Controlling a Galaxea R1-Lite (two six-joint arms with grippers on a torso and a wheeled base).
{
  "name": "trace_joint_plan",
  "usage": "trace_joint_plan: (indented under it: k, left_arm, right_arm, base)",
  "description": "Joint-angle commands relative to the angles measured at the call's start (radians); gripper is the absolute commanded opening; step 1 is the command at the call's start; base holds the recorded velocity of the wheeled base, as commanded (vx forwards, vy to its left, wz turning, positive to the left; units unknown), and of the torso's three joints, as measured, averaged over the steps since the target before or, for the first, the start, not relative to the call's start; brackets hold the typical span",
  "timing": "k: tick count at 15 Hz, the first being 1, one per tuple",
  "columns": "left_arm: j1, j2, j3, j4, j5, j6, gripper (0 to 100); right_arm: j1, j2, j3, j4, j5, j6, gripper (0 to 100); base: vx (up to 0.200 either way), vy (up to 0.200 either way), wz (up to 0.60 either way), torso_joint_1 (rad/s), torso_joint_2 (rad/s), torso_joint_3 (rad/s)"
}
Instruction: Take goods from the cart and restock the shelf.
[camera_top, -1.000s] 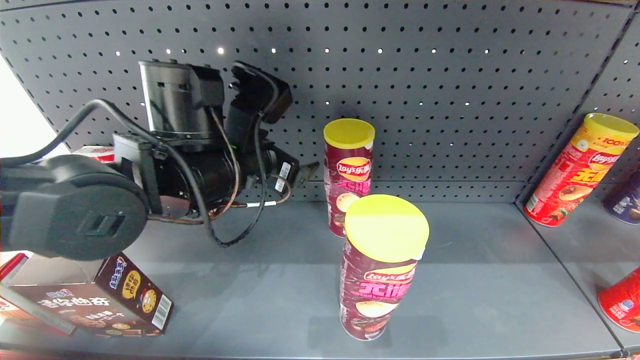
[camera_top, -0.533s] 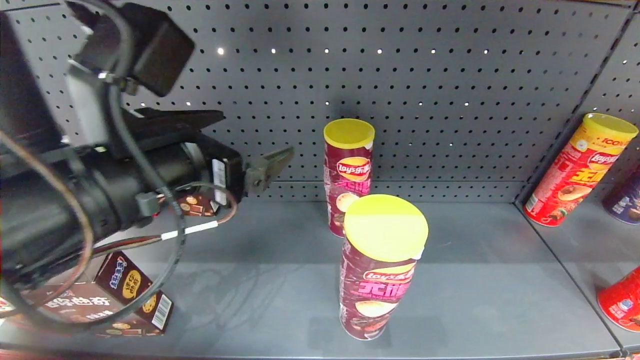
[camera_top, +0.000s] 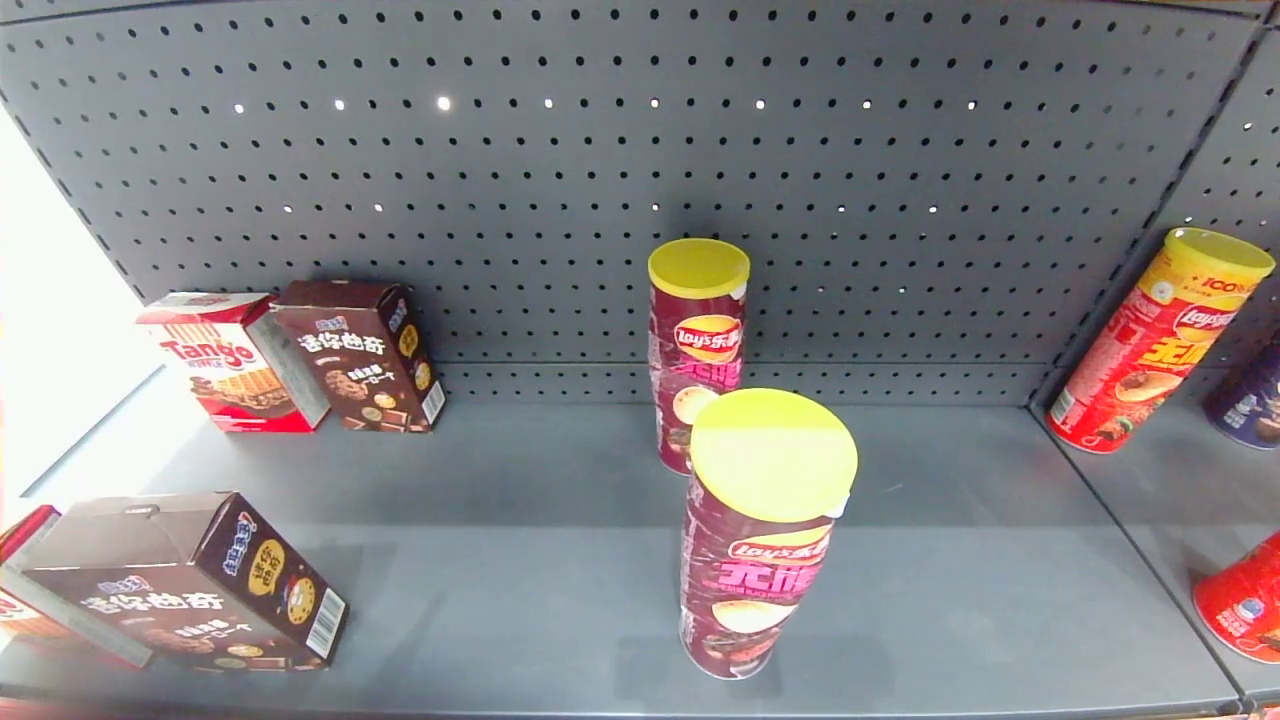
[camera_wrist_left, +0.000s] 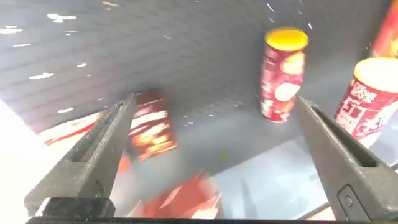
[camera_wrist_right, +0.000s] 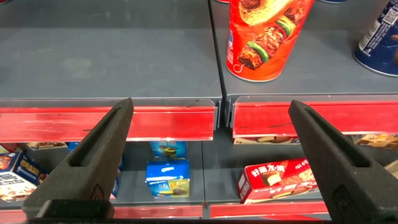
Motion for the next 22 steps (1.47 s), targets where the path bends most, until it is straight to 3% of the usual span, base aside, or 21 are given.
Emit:
trace_joint_plan:
  k: [1, 2, 3, 5, 7, 9, 15, 17, 18, 22]
  left_arm:
    - [0.138, -0.262, 0.076, 0.067, -0.002, -0.025, 100]
    - [0.196, -0.262, 0.113, 0.063, -0.019, -0.056, 100]
    - [0.300, -0.262, 0.165, 0.052, -0.113, -0.065, 100]
    - [0.425, -0.274, 0.264, 0.016, -0.350, -0.074, 100]
    - [0.501, -0.326, 0.342, 0.001, -0.439, -0.073, 100]
    - [0.552, -0.403, 0.432, 0.001, -0.448, -0.071, 100]
    - [0.527, -0.504, 0.696, -0.030, -0.444, -0.060, 100]
    - [0.618, -0.535, 0.770, -0.042, -0.445, -0.065, 100]
    - [0.589, -0.559, 0.777, -0.056, -0.447, -0.069, 100]
    - [0.584, -0.587, 0.777, -0.057, -0.448, -0.079, 100]
  right_arm:
    - [0.000, 0.002, 0.000, 0.000, -0.001, 0.000, 100]
    - [0.000, 0.002, 0.002, 0.000, -0.001, 0.000, 100]
    - [0.000, 0.002, 0.000, 0.000, 0.001, 0.000, 100]
    - [0.000, 0.002, 0.000, 0.000, 0.001, 0.000, 100]
    - [0.000, 0.002, 0.000, 0.000, -0.001, 0.000, 100]
    - [0.002, 0.002, 0.000, 0.000, 0.001, 0.000, 100]
    - [0.000, 0.002, 0.000, 0.000, 0.001, 0.000, 100]
    - [0.000, 0.002, 0.000, 0.000, -0.001, 0.000, 100]
    - [0.000, 0.002, 0.000, 0.000, 0.001, -0.002, 100]
    - [0.000, 0.002, 0.000, 0.000, 0.001, 0.000, 100]
  base:
    - [0.000, 0.000, 0.00, 0.000, 0.00, 0.000]
    - [0.000, 0.000, 0.00, 0.000, 0.00, 0.000]
    - [0.000, 0.000, 0.00, 0.000, 0.00, 0.000]
    - [0.000, 0.000, 0.00, 0.000, 0.00, 0.000]
    - [0.000, 0.000, 0.00, 0.000, 0.00, 0.000]
    - [0.000, 0.000, 0.00, 0.000, 0.00, 0.000]
    - [0.000, 0.000, 0.00, 0.000, 0.00, 0.000]
    - [0.000, 0.000, 0.00, 0.000, 0.00, 0.000]
    - [0.000, 0.000, 0.00, 0.000, 0.00, 0.000]
    - [0.000, 0.000, 0.00, 0.000, 0.00, 0.000]
